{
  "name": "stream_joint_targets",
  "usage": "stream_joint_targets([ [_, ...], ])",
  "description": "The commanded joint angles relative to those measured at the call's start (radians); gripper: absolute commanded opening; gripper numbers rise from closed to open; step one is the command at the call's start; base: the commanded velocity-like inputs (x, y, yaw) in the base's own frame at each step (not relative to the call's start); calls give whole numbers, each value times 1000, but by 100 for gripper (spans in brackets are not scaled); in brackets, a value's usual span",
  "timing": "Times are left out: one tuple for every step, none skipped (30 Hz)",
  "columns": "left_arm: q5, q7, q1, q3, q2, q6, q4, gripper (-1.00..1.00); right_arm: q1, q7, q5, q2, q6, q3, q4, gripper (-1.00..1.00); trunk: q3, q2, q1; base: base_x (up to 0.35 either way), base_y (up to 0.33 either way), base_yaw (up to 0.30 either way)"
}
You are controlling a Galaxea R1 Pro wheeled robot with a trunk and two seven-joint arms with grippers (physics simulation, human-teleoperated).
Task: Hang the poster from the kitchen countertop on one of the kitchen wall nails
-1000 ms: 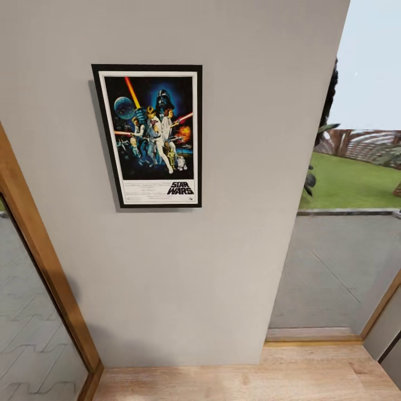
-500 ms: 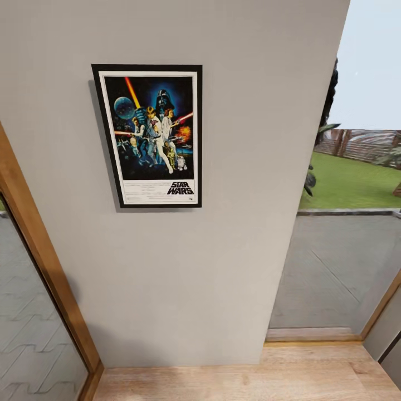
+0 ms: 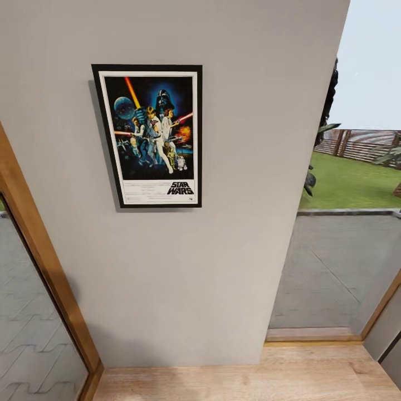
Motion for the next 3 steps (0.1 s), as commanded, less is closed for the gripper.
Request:
stream_joint_targets([
  [-2, -9, 0, 9, -1, -1, -1, 100, -2, 6, -2, 0, -7, -8, 5, 100, -1, -1, 0, 0, 0, 0],
  [-2, -9, 0, 9, -1, -1, -1, 100, -2, 6, -2, 0, -7, -8, 5, 100, -1, -1, 0, 0, 0, 0],
  [-2, -9, 0, 9, -1, -1, -1, 100, -2, 6, -2, 0, -7, -8, 5, 100, -1, -1, 0, 0, 0, 0],
])
